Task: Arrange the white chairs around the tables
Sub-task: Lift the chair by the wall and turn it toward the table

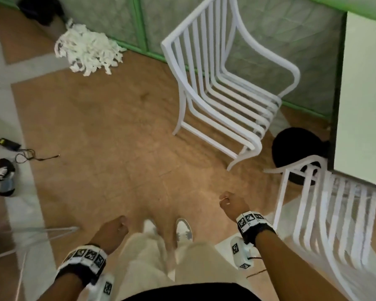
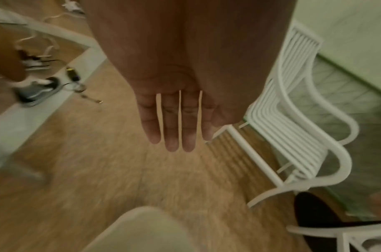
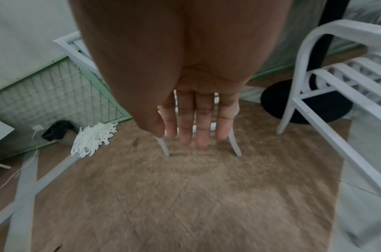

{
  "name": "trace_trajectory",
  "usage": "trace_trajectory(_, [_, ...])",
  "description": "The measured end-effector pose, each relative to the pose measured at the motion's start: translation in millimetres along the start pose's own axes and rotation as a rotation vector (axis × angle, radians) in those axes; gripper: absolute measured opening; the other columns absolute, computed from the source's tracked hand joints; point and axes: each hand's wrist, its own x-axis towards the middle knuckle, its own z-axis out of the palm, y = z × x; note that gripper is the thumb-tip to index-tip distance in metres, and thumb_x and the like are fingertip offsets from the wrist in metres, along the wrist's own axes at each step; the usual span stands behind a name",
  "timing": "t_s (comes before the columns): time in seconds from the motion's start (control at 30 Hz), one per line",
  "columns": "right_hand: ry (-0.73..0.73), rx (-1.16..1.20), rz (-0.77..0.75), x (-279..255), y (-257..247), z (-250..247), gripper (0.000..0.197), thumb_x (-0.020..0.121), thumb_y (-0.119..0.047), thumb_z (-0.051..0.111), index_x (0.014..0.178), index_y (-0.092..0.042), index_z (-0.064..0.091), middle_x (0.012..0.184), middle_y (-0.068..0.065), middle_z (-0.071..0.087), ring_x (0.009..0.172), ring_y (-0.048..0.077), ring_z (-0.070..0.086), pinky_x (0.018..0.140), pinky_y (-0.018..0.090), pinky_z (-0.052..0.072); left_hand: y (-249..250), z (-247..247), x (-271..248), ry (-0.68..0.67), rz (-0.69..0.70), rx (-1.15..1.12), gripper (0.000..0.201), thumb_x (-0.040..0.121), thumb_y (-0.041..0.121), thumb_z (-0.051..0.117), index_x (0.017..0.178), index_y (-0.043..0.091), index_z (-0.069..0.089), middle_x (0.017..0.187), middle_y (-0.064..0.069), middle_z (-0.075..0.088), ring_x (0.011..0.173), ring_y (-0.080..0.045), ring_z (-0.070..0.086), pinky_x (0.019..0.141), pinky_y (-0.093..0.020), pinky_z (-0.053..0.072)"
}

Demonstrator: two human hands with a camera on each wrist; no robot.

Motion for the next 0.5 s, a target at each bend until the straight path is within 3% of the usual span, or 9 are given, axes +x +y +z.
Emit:
trace_trajectory(0.17, [0.079,0.05,-0.001,56,-91,-30,0.019,0.084,-0.017,0.054,0.099,-0.02,0.065,0.104,0.006,0.07,0.096,0.025,0.063,0.077,0.024,0.042,73,-127,74,0.043,0.221,0.04,0.012,0.089,0.024,0.046,0.082,0.033,0.049,0.076,-0.001,0.061,0.068,-0.019,0.055,0.059,-0.029,0.039])
trace_trajectory(0.3, [0.166,0.09,0.02,93,-159,-47,0.017,0.084,-0.02,0.057,0.098,-0.021,0.065,0.103,0.006,0.07,0.095,0.027,0.063,0.075,0.024,0.039,117,-214,129,0.009,0.378,0.096,0.01,0.089,0.023,0.046,0.088,0.024,0.056,0.075,0.001,0.063,0.069,-0.018,0.057,0.062,-0.031,0.042])
trace_trajectory(0.4, [0.2,0.16,0.016,113,-209,-61,0.022,0.085,-0.018,0.057,0.106,-0.016,0.063,0.109,0.007,0.068,0.098,0.025,0.061,0.078,0.024,0.041,145,-269,164,-0.017,0.476,0.151,0.01,0.088,0.024,0.046,0.086,0.029,0.054,0.077,0.001,0.064,0.07,-0.015,0.059,0.064,-0.031,0.045])
trace_trajectory(0.5, [0.251,0.222,0.025,131,-249,-76,0.027,0.085,-0.02,0.056,0.111,-0.019,0.062,0.111,0.002,0.066,0.095,0.019,0.058,0.08,0.023,0.04,176,-314,193,-0.033,0.546,0.224,0.01,0.088,0.027,0.047,0.088,0.033,0.055,0.086,0.004,0.066,0.075,-0.011,0.06,0.066,-0.029,0.046])
